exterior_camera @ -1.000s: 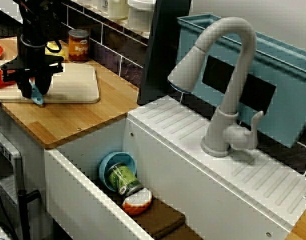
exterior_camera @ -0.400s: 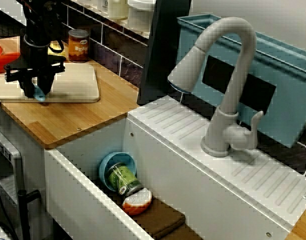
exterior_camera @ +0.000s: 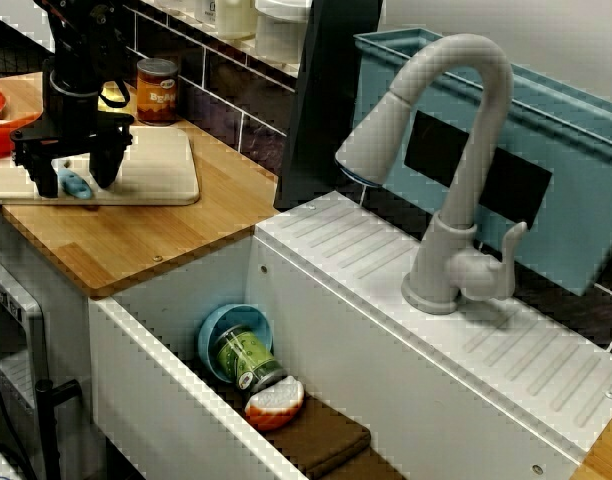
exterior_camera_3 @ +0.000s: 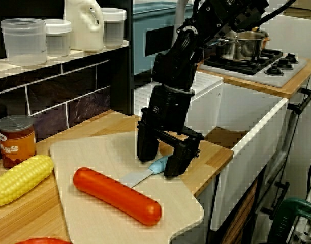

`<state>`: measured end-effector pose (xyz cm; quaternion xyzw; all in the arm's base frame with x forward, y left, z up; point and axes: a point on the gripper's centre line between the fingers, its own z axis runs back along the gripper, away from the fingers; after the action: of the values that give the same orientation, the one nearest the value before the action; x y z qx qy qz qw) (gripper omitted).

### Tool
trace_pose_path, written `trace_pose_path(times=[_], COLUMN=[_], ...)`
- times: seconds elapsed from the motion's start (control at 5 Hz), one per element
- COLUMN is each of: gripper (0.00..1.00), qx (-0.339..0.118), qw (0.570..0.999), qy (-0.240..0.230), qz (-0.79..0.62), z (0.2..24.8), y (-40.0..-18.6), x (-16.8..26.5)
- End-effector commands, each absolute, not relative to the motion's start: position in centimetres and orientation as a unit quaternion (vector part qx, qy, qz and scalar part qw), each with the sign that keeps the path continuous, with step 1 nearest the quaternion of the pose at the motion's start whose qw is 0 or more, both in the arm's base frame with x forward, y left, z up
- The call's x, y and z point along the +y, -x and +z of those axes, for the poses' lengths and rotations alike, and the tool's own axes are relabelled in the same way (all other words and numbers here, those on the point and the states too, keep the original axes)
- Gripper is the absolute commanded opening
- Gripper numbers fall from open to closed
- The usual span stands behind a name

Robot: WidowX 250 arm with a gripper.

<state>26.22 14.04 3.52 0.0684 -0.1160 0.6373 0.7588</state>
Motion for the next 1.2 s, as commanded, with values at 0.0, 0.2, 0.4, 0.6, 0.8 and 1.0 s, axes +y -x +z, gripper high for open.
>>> trace_pose_path(times=[0.0, 0.2, 0.4, 0.6, 0.8, 1.0], gripper=[1.00, 1.00, 1.00, 1.00, 1.00, 1.00], qx=[-0.128, -0.127, -0.123, -0.120, -0.118, -0.120], qw=[0.759, 0.759, 0.759, 0.760, 0.759, 0.759], qy=[-0.068, -0.066, -0.063, -0.062, -0.063, -0.063], qz=[0.635, 0.635, 0.636, 0.636, 0.637, 0.637], z=[4.2, 4.5, 5.0, 5.4, 5.5, 5.4], y=[-25.2, -25.1, -25.1, -25.1, -25.1, -25.1], x=[14.0, 14.1, 14.2, 14.2, 14.1, 14.1])
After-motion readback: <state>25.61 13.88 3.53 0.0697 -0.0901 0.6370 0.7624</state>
